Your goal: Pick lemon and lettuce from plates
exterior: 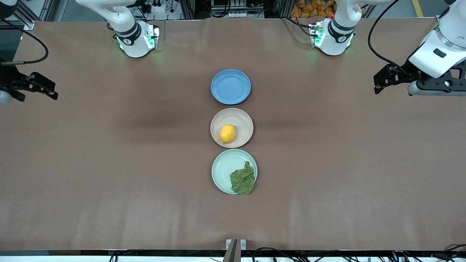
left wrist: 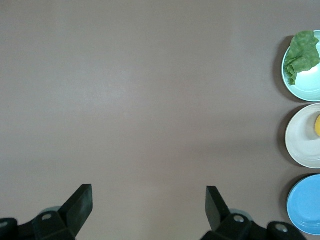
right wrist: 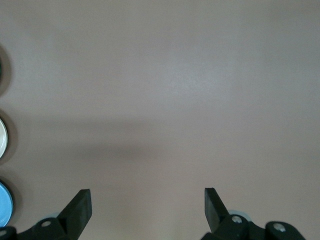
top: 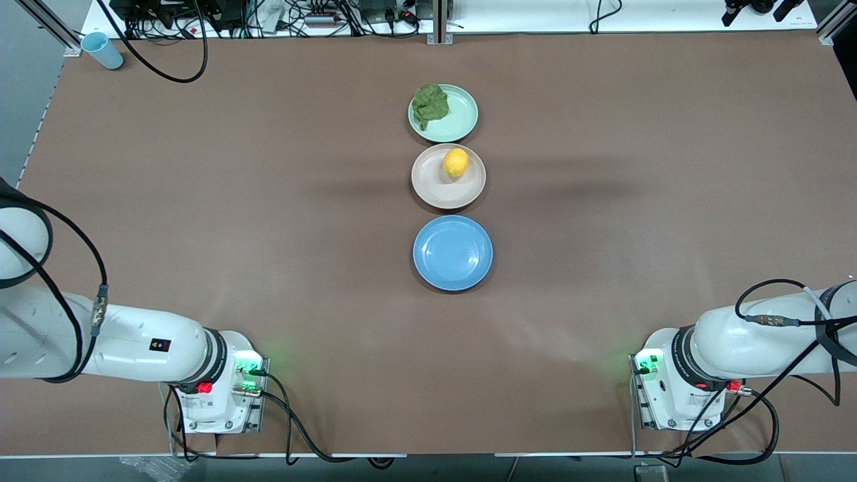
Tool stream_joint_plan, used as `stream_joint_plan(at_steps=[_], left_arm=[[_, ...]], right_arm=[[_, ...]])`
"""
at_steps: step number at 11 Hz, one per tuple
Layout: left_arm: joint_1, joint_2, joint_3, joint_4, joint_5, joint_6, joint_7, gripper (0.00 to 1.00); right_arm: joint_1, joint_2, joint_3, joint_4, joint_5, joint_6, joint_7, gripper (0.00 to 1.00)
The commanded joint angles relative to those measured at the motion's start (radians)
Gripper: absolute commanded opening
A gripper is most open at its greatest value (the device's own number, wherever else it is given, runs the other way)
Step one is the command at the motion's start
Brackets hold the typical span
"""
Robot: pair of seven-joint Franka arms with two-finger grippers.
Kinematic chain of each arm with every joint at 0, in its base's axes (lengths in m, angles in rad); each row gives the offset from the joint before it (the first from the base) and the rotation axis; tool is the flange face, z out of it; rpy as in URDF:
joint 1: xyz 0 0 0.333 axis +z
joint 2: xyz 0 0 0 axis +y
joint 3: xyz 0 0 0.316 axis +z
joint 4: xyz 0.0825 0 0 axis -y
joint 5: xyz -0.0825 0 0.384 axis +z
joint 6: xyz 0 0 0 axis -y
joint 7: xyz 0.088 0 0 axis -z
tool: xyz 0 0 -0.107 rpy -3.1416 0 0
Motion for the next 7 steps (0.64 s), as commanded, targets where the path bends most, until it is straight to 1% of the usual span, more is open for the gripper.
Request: stream_joint_plan(at_steps=[1, 7], left_arm=[[0.007, 0.007, -0.006, 0.02, 0.0, -0.04, 0.028, 1.0], [0.007, 0.023, -0.002, 0.028, 0.001, -0.042, 0.036, 1.0]], right_arm=[[0.009, -0.017, -0.007, -0.005, 0.003, 0.0, -0.011, 1.0], [0.027, -0.006, -0.001, -0.007, 0.004, 0.004, -0.005, 1.0]])
